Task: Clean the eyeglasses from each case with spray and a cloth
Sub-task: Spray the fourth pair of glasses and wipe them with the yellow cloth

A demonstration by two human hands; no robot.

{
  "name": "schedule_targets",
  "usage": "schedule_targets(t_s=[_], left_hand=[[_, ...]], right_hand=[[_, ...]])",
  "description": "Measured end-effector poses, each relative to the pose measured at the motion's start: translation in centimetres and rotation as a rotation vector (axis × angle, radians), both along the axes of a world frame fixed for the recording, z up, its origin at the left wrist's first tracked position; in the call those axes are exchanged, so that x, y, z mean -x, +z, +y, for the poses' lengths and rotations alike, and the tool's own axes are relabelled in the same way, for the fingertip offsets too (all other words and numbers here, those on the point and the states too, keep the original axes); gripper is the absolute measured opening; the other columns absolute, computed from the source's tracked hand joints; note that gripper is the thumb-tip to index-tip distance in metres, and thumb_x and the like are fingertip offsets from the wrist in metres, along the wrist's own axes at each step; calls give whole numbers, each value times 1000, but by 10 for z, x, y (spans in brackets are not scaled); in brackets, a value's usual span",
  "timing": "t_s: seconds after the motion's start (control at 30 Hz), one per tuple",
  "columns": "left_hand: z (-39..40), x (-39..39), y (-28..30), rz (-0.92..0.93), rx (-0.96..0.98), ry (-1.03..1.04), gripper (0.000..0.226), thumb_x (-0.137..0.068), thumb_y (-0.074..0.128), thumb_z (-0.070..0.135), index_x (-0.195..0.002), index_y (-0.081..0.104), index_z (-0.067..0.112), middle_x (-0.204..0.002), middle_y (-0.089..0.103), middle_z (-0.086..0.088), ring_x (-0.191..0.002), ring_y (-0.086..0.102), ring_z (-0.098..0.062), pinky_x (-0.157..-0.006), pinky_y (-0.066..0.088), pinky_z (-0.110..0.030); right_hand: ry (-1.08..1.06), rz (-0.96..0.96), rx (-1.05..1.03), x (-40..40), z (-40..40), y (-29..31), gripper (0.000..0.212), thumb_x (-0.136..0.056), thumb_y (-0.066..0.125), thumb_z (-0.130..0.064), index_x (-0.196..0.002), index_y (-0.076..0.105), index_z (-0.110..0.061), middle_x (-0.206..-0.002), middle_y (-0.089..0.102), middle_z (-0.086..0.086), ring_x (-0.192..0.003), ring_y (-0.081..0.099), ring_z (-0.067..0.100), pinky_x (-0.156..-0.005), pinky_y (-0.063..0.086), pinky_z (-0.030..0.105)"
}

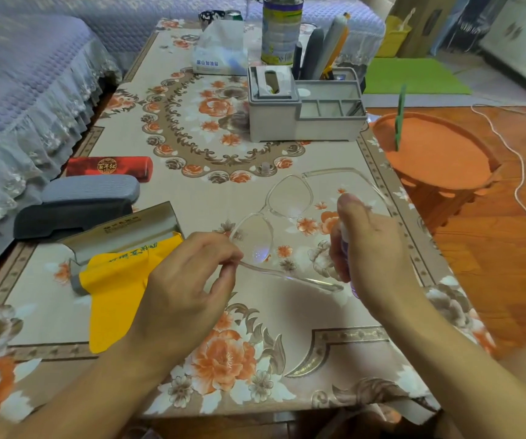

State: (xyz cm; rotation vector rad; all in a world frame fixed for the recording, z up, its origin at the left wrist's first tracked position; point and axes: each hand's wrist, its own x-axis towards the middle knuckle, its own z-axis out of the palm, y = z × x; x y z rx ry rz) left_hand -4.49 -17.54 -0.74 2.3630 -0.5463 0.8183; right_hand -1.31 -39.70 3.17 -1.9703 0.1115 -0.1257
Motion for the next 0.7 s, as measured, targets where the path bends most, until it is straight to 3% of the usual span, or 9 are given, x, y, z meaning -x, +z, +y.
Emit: schedule_targets(t_s=[0.07, 0.17, 0.27, 0.37, 0.47, 0.57, 0.63, 0.7], left_hand=[[0, 1, 0, 8, 3, -4, 9, -89, 63, -1, -89, 71, 1, -91, 68, -6, -88, 63, -17, -90, 47, -17], [-1, 0, 0, 31, 45, -1, 7, -89, 65, 0, -90, 71, 3, -91, 67, -3, -89, 63, -16, -88, 48, -18], [-2, 1, 2, 143, 211, 72, 6, -89, 70, 7, -94, 71, 10, -94, 68, 8, -95, 62, -5, -88, 45, -14], [-6, -1, 7, 443, 649, 134, 15, -88, 74, 4, -93, 71, 18, -91, 74, 15, -97, 67, 3, -88, 49, -12], [-1, -11, 9, 681, 1080, 160, 15, -83, 75, 4, -94, 71, 13, -88, 75, 2, -98, 72, -16, -88, 56, -25], [7, -19, 13, 926, 1625, 67, 16, -83, 64, -2, -98, 65, 2, -83, 72, -10, -96, 73, -28, -84, 61, -32], [11, -21, 18, 1040, 1818, 50, 18, -78, 63, -1, -96, 63, 1, -79, 71, -11, -93, 73, -28, -84, 62, -34], [12, -21, 20, 1107, 1858, 42, 18, -76, 63, 0, -94, 63, 0, -77, 71, -13, -92, 74, -29, -87, 60, -38]], right_hand=[[-6, -2, 0, -2, 0, -1, 65, -89, 34, -57, -48, 41, -8, -47, 45, 13, -45, 42, 19, -55, 36, 37], [-13, -13, 26, -1, -1, -4, 72, -91, 32, -61, -53, 46, -2, -49, 50, 15, -46, 45, 17, -56, 38, 36], [0, 11, 16, 3, 0, -8, 70, -89, 30, -72, -47, 42, -17, -48, 51, 6, -49, 47, 17, -59, 39, 39], [47, -5, 63, 9, 5, -11, 73, -90, 27, -75, -50, 44, -17, -51, 53, 7, -52, 50, 20, -62, 40, 41], [112, -29, 95, 21, 13, -15, 77, -90, 28, -76, -59, 46, -8, -60, 53, 16, -58, 50, 30, -63, 44, 49], [188, -81, 174, 33, 24, -18, 74, -90, 26, -77, -57, 48, -14, -58, 52, 12, -56, 50, 24, -61, 46, 50], [216, -99, 211, 37, 31, -21, 71, -90, 26, -77, -57, 45, -17, -55, 50, 7, -54, 49, 21, -58, 43, 46], [229, -102, 224, 38, 35, -23, 65, -90, 27, -75, -57, 43, -21, -54, 48, 3, -53, 48, 18, -55, 41, 43]])
